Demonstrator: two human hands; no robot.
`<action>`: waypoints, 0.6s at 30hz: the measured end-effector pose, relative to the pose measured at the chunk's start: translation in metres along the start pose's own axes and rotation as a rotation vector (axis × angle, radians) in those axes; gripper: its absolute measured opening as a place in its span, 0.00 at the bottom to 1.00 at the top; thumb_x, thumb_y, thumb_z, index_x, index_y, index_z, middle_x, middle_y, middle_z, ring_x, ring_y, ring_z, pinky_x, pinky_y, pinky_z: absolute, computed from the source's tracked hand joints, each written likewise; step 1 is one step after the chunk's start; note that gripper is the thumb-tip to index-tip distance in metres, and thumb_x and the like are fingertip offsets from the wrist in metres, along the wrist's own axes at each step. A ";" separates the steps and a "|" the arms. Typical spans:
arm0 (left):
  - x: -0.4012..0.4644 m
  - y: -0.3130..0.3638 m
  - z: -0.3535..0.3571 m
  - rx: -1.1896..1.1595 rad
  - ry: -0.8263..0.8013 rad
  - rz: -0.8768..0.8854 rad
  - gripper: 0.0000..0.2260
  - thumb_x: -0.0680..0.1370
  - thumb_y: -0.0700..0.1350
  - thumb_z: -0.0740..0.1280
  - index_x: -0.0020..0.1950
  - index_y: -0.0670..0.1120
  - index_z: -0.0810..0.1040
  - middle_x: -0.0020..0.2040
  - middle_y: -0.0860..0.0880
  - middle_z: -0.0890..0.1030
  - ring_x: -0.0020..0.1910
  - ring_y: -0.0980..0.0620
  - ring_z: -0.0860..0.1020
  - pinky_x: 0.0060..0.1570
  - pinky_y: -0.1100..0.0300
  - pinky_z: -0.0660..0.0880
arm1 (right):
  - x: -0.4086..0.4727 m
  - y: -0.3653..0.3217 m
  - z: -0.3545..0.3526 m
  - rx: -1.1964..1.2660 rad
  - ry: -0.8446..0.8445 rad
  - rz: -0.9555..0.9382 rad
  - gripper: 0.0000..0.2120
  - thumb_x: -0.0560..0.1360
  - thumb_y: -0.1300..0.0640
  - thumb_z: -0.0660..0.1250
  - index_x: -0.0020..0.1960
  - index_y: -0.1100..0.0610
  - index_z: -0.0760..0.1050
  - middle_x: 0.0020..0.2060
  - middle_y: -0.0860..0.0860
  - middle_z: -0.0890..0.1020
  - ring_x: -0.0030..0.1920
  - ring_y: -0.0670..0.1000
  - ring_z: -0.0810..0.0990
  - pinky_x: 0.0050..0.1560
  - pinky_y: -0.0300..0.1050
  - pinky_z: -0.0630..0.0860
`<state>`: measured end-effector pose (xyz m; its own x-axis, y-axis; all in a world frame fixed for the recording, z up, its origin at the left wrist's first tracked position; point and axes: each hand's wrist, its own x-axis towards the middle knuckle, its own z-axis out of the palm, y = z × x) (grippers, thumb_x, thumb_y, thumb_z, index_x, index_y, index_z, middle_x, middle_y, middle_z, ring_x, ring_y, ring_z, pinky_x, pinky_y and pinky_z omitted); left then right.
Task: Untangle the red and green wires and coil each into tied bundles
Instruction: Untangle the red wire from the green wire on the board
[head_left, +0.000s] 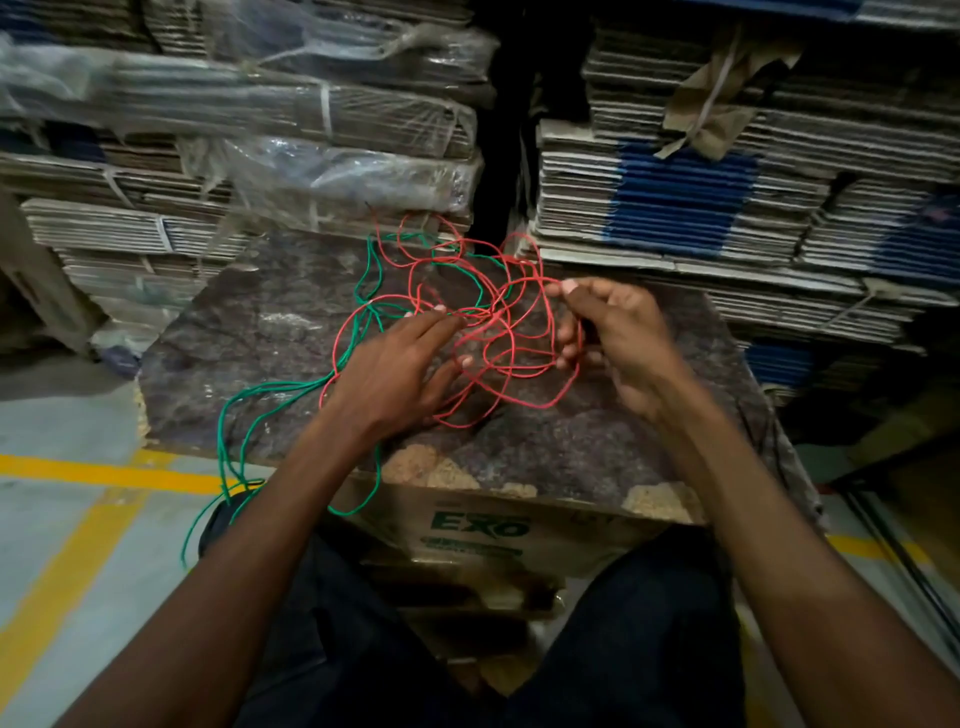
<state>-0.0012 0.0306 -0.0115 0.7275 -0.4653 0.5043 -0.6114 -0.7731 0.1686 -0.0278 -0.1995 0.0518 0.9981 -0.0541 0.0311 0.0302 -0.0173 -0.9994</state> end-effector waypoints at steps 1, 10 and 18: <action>0.002 0.002 0.000 0.000 0.003 0.000 0.22 0.77 0.55 0.62 0.68 0.46 0.75 0.65 0.44 0.78 0.61 0.44 0.78 0.50 0.52 0.78 | 0.003 -0.004 -0.003 0.041 -0.001 0.013 0.10 0.81 0.56 0.61 0.56 0.60 0.77 0.27 0.49 0.79 0.24 0.46 0.75 0.28 0.41 0.79; 0.011 -0.010 -0.006 -0.007 0.101 -0.106 0.18 0.77 0.49 0.65 0.65 0.46 0.75 0.63 0.45 0.78 0.60 0.44 0.78 0.48 0.50 0.78 | 0.019 -0.010 -0.025 -0.054 -0.008 -0.008 0.11 0.80 0.58 0.64 0.59 0.62 0.77 0.35 0.51 0.84 0.31 0.45 0.81 0.30 0.37 0.76; 0.023 -0.023 -0.013 0.037 0.072 -0.108 0.16 0.77 0.46 0.67 0.65 0.47 0.74 0.63 0.45 0.78 0.56 0.40 0.79 0.42 0.46 0.78 | 0.033 0.032 -0.018 -0.405 -0.175 0.004 0.05 0.79 0.60 0.64 0.50 0.57 0.79 0.39 0.55 0.84 0.29 0.39 0.79 0.27 0.33 0.72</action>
<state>0.0254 0.0428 0.0072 0.7635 -0.3474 0.5444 -0.5179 -0.8329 0.1949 0.0052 -0.2203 0.0208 0.9934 0.1142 -0.0106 0.0373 -0.4092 -0.9117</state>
